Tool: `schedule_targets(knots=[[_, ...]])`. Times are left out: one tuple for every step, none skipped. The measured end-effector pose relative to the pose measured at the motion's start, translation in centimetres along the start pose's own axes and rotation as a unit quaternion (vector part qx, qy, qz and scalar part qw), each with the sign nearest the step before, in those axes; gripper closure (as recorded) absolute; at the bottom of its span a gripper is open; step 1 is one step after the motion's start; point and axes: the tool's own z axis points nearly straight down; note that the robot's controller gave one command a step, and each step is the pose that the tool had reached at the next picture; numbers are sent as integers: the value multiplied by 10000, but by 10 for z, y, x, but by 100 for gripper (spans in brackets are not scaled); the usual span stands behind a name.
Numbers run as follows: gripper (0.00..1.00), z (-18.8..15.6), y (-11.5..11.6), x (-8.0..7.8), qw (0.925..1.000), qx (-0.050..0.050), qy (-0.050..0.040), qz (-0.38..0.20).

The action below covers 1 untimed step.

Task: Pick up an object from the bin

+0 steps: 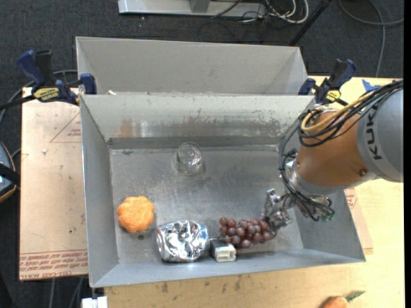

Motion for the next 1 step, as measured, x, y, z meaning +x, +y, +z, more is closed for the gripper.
schedule_targets(knots=[[100, 0, 0, 0, 10000, 0, 0, 0]])
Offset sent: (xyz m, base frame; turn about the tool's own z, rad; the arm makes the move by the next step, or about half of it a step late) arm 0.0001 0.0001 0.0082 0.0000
